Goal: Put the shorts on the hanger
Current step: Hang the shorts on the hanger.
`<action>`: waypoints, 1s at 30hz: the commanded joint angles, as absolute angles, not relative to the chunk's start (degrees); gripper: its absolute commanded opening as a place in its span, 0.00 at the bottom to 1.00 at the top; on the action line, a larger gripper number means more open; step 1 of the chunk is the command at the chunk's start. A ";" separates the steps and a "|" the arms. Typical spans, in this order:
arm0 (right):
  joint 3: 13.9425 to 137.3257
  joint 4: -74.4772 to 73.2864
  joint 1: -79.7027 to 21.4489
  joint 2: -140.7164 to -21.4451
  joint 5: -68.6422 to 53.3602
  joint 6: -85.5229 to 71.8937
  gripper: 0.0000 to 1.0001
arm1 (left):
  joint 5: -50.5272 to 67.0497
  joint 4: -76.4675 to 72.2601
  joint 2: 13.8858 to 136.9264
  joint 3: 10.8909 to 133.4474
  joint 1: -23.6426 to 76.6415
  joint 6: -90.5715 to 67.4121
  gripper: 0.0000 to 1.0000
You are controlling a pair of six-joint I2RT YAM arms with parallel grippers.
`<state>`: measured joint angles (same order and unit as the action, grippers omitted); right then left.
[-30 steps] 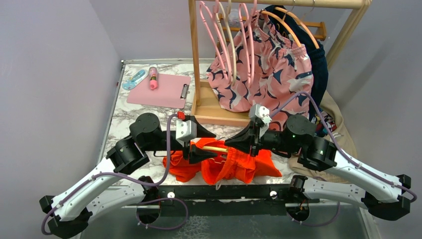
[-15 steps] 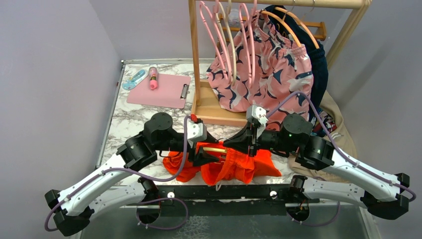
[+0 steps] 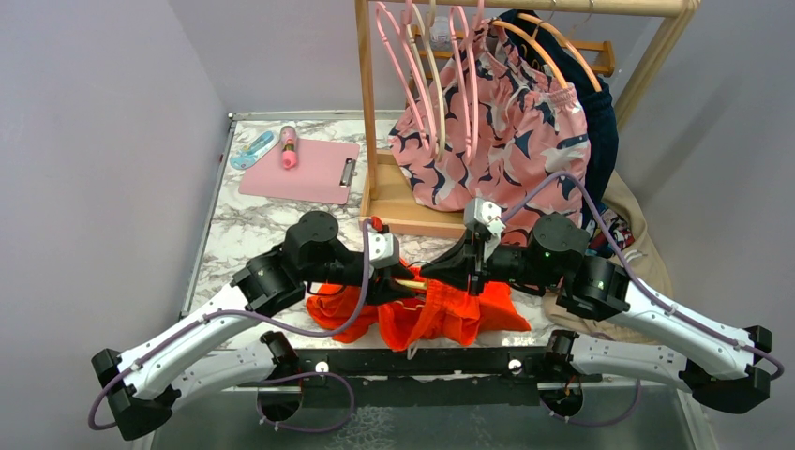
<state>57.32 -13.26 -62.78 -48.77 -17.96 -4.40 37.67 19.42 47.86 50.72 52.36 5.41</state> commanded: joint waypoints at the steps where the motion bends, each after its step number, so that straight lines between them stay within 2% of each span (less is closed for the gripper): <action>1: 59.94 -9.58 -62.72 -48.55 -20.04 -4.05 0.01 | 37.68 18.54 48.14 50.95 52.30 6.48 0.33; 6: 59.94 -9.49 -62.75 -48.82 -20.13 -3.97 0.01 | 37.23 18.22 47.95 50.53 52.29 6.68 0.17; 9: 59.94 -9.49 -62.72 -49.10 -20.13 -3.95 0.01 | 36.19 17.52 47.51 50.21 52.29 6.75 0.00; 12: 60.18 -9.85 -62.72 -49.34 -19.19 -3.98 0.03 | 34.02 16.74 46.42 49.81 52.29 7.02 0.00; 13: 60.32 -10.19 -62.71 -49.35 -18.57 -3.91 0.10 | 33.11 16.45 45.89 49.52 52.34 7.18 0.00; 16: 61.94 -13.43 -62.75 -49.71 -14.07 -3.59 0.41 | 28.99 16.17 44.13 48.93 52.30 7.46 0.00; 19: 64.17 -17.69 -62.75 -49.40 -8.51 -2.95 0.55 | 23.97 16.40 41.08 47.86 52.31 7.73 0.00; 22: 63.60 -19.81 -62.73 -46.72 -3.05 -3.41 0.60 | 19.35 16.35 37.30 46.06 52.30 7.45 0.00; 30: 57.84 -20.94 -62.65 -43.22 5.54 -8.20 0.58 | 14.60 16.35 30.58 42.95 52.29 6.18 0.00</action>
<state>60.75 -18.94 -62.52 -43.18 -1.04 -4.95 18.68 19.81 33.04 43.11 52.51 6.76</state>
